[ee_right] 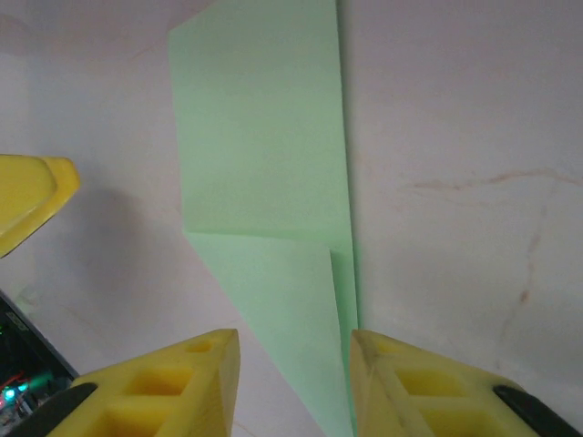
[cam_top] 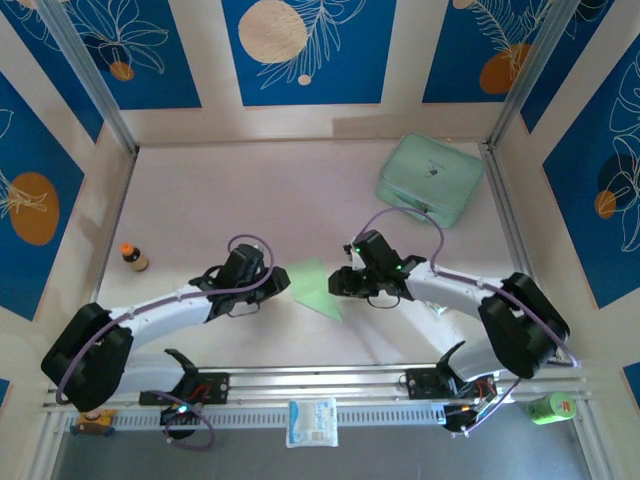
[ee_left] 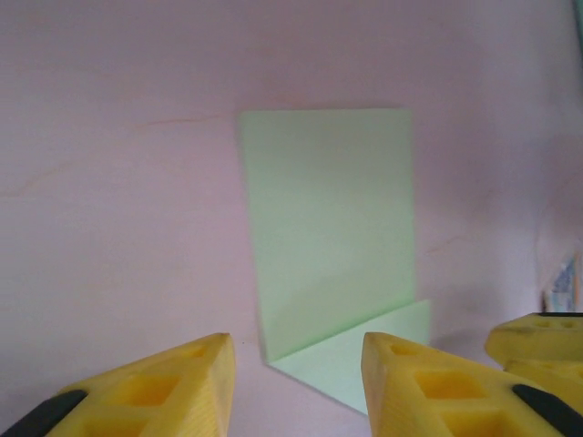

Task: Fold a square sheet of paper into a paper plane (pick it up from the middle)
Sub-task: Third fold the triangle at the center of the table.

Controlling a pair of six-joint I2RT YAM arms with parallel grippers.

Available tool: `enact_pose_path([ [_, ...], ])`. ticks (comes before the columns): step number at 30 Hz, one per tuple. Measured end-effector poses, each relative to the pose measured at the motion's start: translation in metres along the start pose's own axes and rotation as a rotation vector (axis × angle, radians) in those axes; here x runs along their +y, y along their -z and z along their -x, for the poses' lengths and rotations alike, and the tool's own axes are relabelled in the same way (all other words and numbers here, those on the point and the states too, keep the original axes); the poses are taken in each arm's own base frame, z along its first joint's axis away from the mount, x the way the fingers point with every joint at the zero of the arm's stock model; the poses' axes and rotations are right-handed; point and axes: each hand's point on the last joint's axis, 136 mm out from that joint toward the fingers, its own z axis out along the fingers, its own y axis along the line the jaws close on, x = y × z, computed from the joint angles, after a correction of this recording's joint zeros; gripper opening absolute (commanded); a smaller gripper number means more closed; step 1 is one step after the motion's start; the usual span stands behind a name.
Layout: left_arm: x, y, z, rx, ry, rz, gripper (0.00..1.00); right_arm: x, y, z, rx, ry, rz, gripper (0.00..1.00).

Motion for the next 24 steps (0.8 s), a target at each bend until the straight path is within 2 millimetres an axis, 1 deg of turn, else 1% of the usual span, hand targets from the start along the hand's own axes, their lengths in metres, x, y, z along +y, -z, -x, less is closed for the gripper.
enact_pose_path([
  [2, 0.005, 0.0, -0.001, 0.016, 0.007, 0.0, 0.42, 0.001, -0.006, 0.001, 0.02, -0.002, 0.004, 0.34],
  [6, 0.003, 0.001, -0.001, 0.04, 0.0, -0.024, 0.41, 0.001, -0.017, 0.001, 0.052, -0.011, 0.006, 0.34],
  [10, 0.003, 0.003, 0.0, 0.038, 0.002, -0.03, 0.41, -0.002, -0.022, 0.003, 0.069, -0.022, -0.006, 0.33],
  [11, 0.001, 0.004, 0.001, 0.033, 0.001, -0.034, 0.41, -0.003, -0.023, 0.003, 0.072, -0.022, -0.008, 0.31],
  [14, -0.003, 0.01, 0.003, 0.015, -0.005, -0.052, 0.41, -0.005, -0.024, 0.002, 0.079, -0.027, -0.014, 0.3],
  [15, -0.003, 0.011, 0.004, 0.011, -0.006, -0.055, 0.41, -0.005, -0.025, 0.001, 0.082, -0.028, -0.013, 0.28],
  [18, -0.002, 0.013, 0.005, 0.004, -0.005, -0.048, 0.41, -0.005, -0.026, 0.0, 0.093, -0.029, -0.01, 0.25],
  [24, 0.001, 0.012, 0.004, 0.006, -0.002, -0.036, 0.4, -0.005, -0.027, -0.001, 0.1, -0.023, -0.003, 0.17],
])
